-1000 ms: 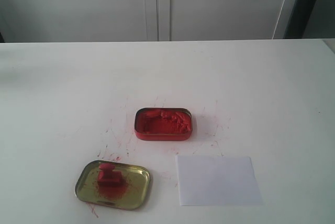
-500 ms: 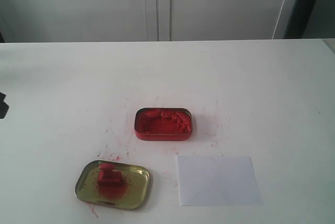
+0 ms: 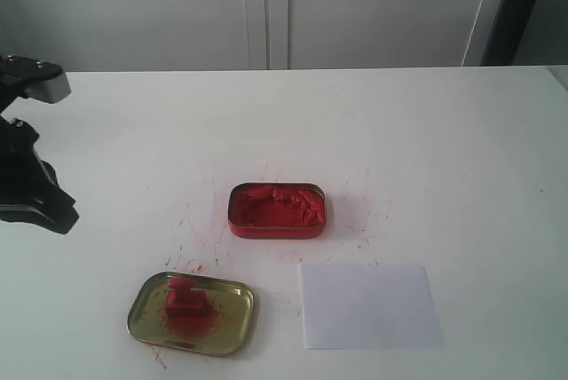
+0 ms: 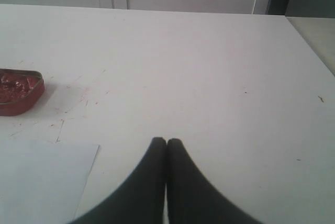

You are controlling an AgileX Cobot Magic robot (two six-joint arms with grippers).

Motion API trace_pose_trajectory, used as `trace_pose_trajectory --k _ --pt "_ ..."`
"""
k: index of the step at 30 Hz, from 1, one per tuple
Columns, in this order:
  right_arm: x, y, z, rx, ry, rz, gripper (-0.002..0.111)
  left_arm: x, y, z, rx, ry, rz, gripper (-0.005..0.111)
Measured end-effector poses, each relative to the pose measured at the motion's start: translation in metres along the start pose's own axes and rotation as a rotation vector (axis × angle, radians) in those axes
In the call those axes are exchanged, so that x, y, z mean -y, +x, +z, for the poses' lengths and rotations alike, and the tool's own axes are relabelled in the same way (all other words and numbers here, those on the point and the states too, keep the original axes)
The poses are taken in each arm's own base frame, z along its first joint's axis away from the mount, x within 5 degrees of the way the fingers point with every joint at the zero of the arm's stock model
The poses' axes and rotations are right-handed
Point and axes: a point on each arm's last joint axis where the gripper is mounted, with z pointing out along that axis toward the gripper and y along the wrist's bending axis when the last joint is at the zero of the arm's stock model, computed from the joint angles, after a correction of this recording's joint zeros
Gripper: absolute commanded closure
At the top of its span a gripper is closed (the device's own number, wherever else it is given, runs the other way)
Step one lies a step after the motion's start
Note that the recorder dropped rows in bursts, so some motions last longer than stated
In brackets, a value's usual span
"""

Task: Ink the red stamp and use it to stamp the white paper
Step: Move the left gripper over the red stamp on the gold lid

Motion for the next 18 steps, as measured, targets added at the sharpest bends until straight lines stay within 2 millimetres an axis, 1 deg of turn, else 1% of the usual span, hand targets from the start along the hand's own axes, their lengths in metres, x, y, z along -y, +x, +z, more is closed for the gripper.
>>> trace_pose_trajectory --k 13,18 --pt "0.000 0.000 0.000 0.000 0.000 0.000 0.108 0.023 -0.033 0.031 -0.063 0.071 0.283 0.107" --pt "0.000 0.000 0.000 0.000 0.000 0.000 0.108 0.036 -0.040 0.044 -0.091 0.103 0.404 0.107"
